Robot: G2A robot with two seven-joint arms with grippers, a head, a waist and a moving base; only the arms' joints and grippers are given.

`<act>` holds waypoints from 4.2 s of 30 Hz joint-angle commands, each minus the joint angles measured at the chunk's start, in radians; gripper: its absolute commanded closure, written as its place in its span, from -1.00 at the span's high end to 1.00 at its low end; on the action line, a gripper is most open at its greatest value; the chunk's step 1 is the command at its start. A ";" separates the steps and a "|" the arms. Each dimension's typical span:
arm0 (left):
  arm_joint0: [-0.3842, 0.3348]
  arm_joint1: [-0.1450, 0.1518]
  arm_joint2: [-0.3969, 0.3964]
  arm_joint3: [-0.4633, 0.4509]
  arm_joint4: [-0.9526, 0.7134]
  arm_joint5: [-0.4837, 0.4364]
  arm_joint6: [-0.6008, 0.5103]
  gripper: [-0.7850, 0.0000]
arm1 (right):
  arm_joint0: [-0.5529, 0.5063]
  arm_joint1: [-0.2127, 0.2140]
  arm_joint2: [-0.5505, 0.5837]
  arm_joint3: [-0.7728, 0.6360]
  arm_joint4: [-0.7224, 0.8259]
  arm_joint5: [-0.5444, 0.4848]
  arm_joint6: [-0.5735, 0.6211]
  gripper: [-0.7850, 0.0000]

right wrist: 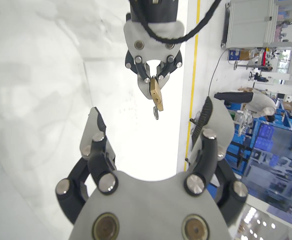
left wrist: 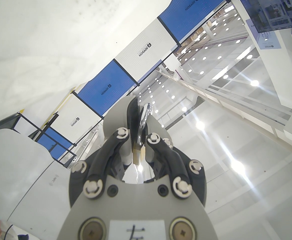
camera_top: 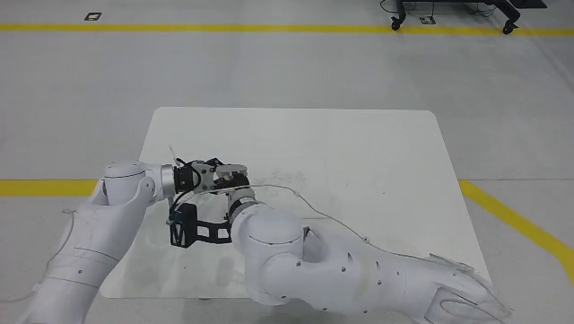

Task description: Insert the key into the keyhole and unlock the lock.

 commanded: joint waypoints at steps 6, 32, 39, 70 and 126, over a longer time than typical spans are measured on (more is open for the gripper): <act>0.004 0.005 -0.011 -0.003 0.004 -0.023 -0.012 -1.00 | -0.281 0.112 0.343 -0.161 0.202 -0.285 -0.564 -0.20; 0.046 0.007 -0.042 -0.054 -0.030 -0.109 0.029 -1.00 | -0.361 0.162 0.493 0.157 0.906 -0.504 -0.824 -1.00; 0.056 0.008 -0.045 -0.070 -0.030 -0.114 0.031 -1.00 | -0.313 0.180 0.505 0.193 1.247 -0.232 -0.559 -1.00; 0.051 0.009 -0.024 -0.076 -0.017 -0.130 -0.049 -1.00 | -0.235 0.191 0.489 0.316 1.290 0.049 -0.530 -1.00; 0.177 -0.006 -0.137 -0.213 0.085 -0.495 0.264 -1.00 | -0.142 0.162 0.179 0.092 -0.056 0.121 -0.597 0.25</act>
